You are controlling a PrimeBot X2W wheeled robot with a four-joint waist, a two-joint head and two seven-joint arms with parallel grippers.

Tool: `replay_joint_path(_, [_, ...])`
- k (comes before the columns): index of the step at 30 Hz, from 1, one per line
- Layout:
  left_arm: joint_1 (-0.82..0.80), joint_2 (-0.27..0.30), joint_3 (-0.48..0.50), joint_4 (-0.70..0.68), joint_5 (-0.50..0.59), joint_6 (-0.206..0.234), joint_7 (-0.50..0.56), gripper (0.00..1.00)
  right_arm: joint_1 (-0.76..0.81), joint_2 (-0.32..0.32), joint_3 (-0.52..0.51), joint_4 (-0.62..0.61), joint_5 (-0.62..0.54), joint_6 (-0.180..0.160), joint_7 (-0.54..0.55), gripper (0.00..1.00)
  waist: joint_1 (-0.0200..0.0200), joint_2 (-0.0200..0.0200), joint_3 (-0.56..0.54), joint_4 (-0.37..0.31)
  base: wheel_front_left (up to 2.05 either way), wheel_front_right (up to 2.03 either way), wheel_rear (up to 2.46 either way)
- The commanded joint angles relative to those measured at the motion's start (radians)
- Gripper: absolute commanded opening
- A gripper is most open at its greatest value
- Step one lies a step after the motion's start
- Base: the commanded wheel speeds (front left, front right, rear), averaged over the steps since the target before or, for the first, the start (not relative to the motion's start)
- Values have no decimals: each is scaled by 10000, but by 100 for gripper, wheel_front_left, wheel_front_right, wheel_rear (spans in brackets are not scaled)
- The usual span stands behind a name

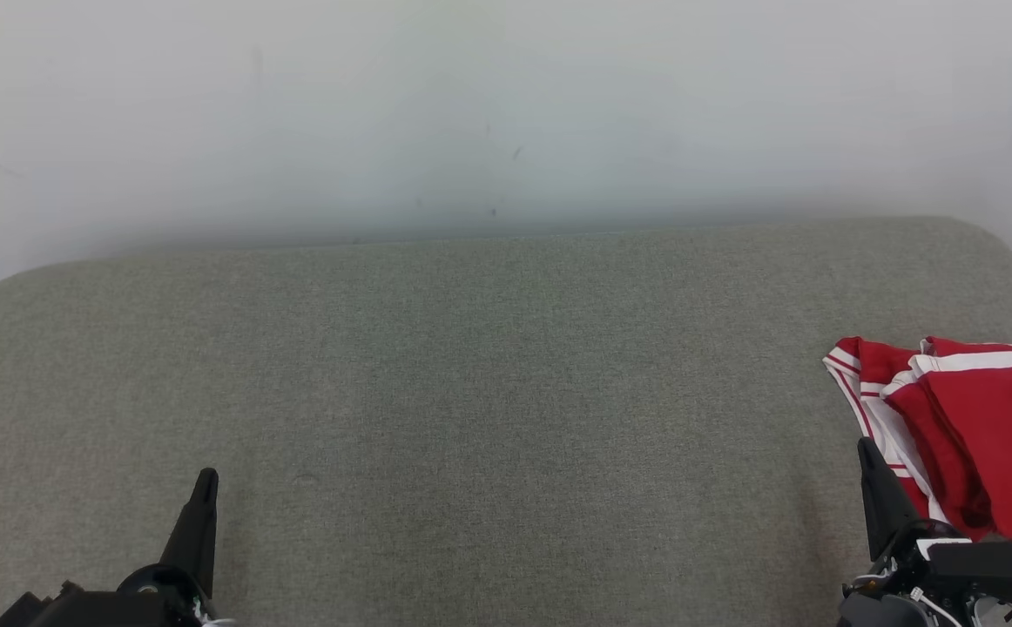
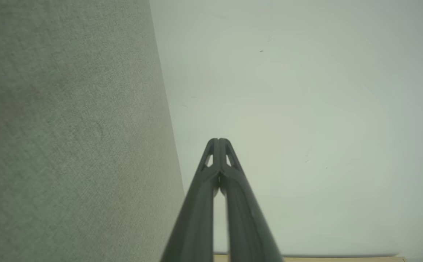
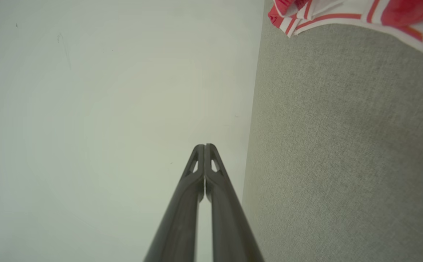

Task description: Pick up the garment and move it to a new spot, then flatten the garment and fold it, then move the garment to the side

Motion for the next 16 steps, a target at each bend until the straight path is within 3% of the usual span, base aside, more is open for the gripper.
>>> replay_joint_path(1, [-109,52,32,23,-45,-26,29,0,-68,18,-29,7,7,-21,38,0,0,0,-1,0,0,0,0])
replay_joint_path(16, [-108,52,31,22,-45,-26,29,0,-69,30,-41,10,-19,-21,43,0,0,0,-1,0,0,0,0])
